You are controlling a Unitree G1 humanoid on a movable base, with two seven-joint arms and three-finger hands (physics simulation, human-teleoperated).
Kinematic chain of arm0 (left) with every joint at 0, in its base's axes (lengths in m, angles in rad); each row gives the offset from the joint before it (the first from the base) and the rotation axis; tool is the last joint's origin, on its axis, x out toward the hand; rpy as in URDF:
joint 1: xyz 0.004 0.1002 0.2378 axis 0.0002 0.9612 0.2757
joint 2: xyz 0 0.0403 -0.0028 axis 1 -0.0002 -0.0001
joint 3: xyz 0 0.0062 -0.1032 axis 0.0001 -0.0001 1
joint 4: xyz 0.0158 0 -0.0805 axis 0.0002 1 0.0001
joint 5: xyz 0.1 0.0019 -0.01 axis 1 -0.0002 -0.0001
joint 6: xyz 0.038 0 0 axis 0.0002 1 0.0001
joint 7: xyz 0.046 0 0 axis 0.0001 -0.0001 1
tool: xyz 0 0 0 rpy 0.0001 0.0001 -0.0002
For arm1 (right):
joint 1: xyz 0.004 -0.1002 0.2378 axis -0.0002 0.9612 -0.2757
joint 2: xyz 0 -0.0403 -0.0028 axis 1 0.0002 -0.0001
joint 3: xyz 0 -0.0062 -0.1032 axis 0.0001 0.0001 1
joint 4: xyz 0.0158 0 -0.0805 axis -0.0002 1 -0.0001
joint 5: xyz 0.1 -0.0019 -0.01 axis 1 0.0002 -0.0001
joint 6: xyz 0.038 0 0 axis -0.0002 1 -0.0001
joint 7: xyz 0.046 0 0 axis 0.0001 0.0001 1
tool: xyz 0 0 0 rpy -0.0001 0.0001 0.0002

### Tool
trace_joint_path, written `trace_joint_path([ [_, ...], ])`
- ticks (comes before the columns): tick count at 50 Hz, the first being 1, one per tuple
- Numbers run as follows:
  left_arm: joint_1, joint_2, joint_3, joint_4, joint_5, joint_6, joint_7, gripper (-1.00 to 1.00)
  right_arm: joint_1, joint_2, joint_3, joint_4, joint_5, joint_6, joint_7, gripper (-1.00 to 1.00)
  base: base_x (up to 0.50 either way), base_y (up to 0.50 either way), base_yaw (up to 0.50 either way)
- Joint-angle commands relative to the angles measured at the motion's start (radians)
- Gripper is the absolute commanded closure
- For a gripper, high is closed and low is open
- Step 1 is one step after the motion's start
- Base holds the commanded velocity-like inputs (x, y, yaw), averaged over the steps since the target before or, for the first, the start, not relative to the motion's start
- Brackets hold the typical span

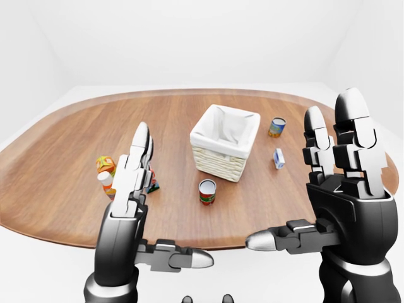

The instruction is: Pick the milk and place it in the basket.

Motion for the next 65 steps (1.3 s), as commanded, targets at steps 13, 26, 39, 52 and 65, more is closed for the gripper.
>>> trace_joint_path([
  [13, -0.009, 0.025, 0.002, 0.000, -0.034, 0.000, 0.045, -1.00, 0.013, 0.001, 0.011, 0.000, -0.002, 0.000, 0.002, -1.00, 0.20, 0.00, 0.00],
  [26, 0.005, 0.008, 0.008, 0.000, -0.067, 0.000, 0.029, -1.00, 0.015, -0.002, 0.015, 0.000, -0.005, 0.000, 0.000, -1.00, 0.20, 0.00, 0.00],
  [39, 0.004, 0.002, 0.002, 0.000, -0.069, 0.000, 0.022, -1.00, 0.020, 0.001, 0.015, 0.000, -0.004, 0.000, 0.004, -1.00, 0.20, 0.00, 0.00],
  [52, 0.023, -0.055, 0.011, 0.000, -0.027, 0.000, -0.043, -1.00, 0.019, 0.012, 0.016, 0.000, -0.012, 0.000, 0.014, -1.00, 0.19, 0.00, 0.00],
  [65, -0.003, -0.032, 0.037, 0.000, -0.061, 0.000, -0.025, -1.00, 0.011, 0.003, 0.020, 0.000, -0.015, 0.000, 0.005, -1.00, 0.19, 0.00, 0.00],
])
